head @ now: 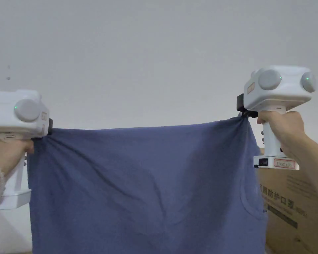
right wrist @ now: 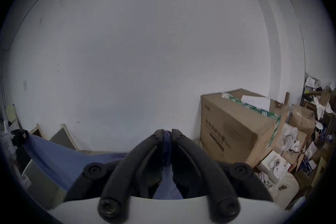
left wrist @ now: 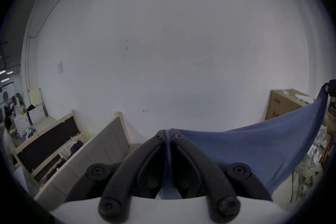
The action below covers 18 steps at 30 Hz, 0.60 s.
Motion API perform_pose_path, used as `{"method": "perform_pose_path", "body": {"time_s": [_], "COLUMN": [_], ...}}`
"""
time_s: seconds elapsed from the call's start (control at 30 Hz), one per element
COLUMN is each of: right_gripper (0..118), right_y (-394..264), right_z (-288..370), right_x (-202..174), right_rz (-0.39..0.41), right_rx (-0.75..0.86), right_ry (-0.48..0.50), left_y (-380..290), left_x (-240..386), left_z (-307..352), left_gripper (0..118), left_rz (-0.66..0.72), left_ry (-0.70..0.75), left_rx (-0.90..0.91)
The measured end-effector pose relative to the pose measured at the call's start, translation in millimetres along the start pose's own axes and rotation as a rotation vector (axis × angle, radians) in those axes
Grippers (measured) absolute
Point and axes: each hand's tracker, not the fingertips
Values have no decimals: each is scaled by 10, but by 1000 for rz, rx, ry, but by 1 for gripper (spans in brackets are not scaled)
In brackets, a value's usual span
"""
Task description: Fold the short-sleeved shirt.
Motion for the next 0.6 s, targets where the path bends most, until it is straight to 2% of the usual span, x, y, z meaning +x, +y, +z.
{"method": "perform_pose_path", "body": {"time_s": [0.13, 0.27, 0.37, 0.47, 0.6], "right_gripper": [9, 9, 9, 9, 9], "right_y": [-17, -394, -873, -1485, -2497], "right_z": [-77, -363, -772, -1249, -1884], "right_x": [-75, -133, -133, -125, -142], "right_rz": [21, 72, 81, 75, 142], "right_rx": [29, -23, -126, -244, -413], "right_ry": [-2, 7, 4, -3, -31], "left_y": [-43, -507, -1023, -1675, -2657], "left_x": [-27, 39, 132, 251, 388], "left_z": [-152, -434, -757, -1147, -1707], "left_gripper": [3, 3, 3, 3, 3], "left_rz": [25, 20, 4, -56, -56], "left_ry": [-3, 28, 48, 63, 43], "left_rx": [21, 17, -23, -139, -342]}}
